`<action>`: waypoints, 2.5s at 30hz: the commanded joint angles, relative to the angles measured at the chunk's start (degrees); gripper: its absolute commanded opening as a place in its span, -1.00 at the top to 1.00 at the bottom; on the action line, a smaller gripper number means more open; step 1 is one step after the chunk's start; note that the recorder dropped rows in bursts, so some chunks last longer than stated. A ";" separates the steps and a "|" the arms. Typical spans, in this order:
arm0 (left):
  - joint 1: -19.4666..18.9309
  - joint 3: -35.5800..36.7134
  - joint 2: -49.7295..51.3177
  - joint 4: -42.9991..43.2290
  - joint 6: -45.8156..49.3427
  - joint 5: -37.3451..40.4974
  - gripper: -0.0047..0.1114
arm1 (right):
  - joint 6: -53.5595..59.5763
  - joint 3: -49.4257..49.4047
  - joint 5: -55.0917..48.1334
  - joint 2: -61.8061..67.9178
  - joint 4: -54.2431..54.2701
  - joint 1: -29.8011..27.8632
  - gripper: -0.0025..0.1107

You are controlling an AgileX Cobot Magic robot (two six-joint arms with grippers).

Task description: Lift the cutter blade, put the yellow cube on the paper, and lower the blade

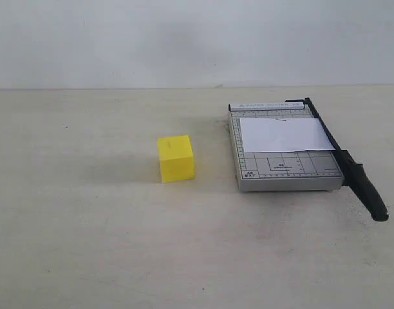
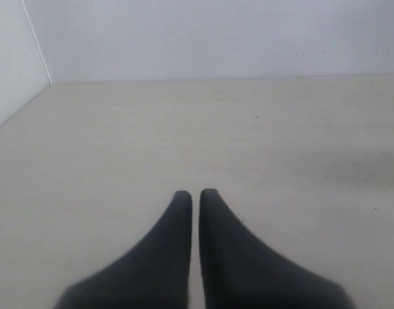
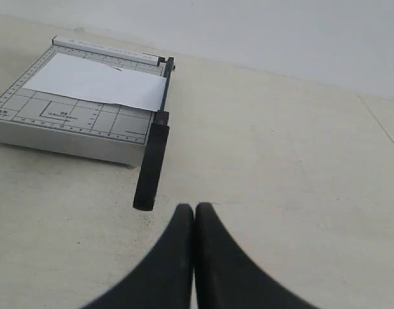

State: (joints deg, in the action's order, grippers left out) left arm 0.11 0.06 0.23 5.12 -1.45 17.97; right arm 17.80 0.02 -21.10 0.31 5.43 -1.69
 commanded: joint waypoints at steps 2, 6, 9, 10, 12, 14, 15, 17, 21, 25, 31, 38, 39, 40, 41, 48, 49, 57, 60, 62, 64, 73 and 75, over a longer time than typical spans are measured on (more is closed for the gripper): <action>0.45 -0.06 -0.23 -0.24 -0.18 -0.40 0.84 | 0.16 -0.02 0.73 -0.31 0.14 0.22 0.96; 0.45 -0.06 -0.23 -0.24 -0.18 -0.40 0.84 | 0.16 -0.02 0.73 -0.31 0.14 0.22 0.96; 0.45 -0.06 -0.23 -0.24 -0.18 -0.40 0.84 | 0.81 -0.02 0.86 -0.31 -0.24 0.22 0.96; 0.45 -0.06 -0.23 -0.24 -0.18 -0.40 0.84 | 1.48 -0.02 1.13 -0.31 -1.18 0.22 0.96; 0.45 -0.06 -0.23 -0.24 -0.18 -0.40 0.84 | 2.67 -0.02 1.43 -0.31 -3.74 0.22 0.96; 0.45 -0.06 -0.23 -0.24 -0.18 -0.40 0.84 | 2.97 -0.02 1.54 -0.31 -6.11 0.22 0.96; 0.45 -0.06 -0.23 -0.24 -0.18 -0.40 0.84 | 2.97 -0.02 1.54 -0.31 -6.25 0.22 0.96; 0.45 -0.06 -0.23 -0.24 -0.18 -0.40 0.84 | 5.62 -0.02 1.86 -0.31 -8.00 0.22 0.96; 0.45 -0.06 -0.23 -0.24 -0.18 -0.40 0.84 | 1.64 -0.02 8.31 -0.31 -4.20 0.22 0.96; 0.45 -0.06 -0.23 -0.24 -0.18 -0.40 0.84 | -16.07 -0.02 17.24 -0.31 19.38 0.22 0.96; 0.45 -0.06 -0.23 -0.24 -0.18 -0.40 0.84 | -21.47 -0.02 13.93 -0.31 27.30 0.22 0.96; 0.45 -0.06 -0.23 -0.24 -0.18 -0.40 0.84 | -7.48 5.53 32.61 3.79 21.22 0.22 0.96; 0.45 -0.06 -0.23 -0.24 -0.18 -0.40 0.84 | -2.28 7.98 26.69 8.00 20.81 0.22 0.96; 0.45 -0.06 -0.23 -0.24 -0.18 -0.40 0.84 | 1.03 9.46 21.70 13.38 20.81 0.22 0.96; 0.45 -0.06 -0.23 -0.24 -0.18 -0.40 0.84 | 2.65 10.21 19.63 19.42 20.81 0.22 0.96; 0.45 -0.06 -0.23 -0.24 -0.18 -0.40 0.84 | 5.17 21.65 15.30 48.56 20.56 0.22 0.90; 0.45 -0.06 -0.23 -0.24 -0.18 -0.40 0.84 | 6.48 24.56 8.75 52.01 20.56 0.22 0.80; 0.45 -0.06 -0.23 -0.24 -0.18 -0.40 0.84 | 4.10 38.68 -4.90 71.02 21.13 0.22 -0.23; 0.45 -0.06 -0.23 -0.24 -0.18 -0.40 0.84 | 3.56 39.59 -4.80 75.27 21.22 0.22 -0.23; 0.45 -0.06 -0.23 -0.24 -0.18 -0.40 0.84 | 3.56 39.59 -5.74 77.85 21.22 0.22 -0.23; 0.45 -0.06 -0.23 -0.24 -0.18 -0.40 0.84 | 3.93 39.59 -5.89 80.02 21.22 0.22 -0.23; 0.45 -0.06 -0.23 -0.24 -0.18 -0.40 0.84 | 6.71 39.59 -0.97 87.12 21.11 0.22 -0.13; 0.45 -0.06 -0.23 -0.24 -0.18 -0.40 0.84 | 6.97 39.59 -1.40 87.95 20.98 0.22 0.01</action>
State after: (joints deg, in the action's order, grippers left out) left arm 0.11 0.06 0.23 5.12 -1.45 17.97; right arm 23.74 39.35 -22.89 87.24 26.97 -1.69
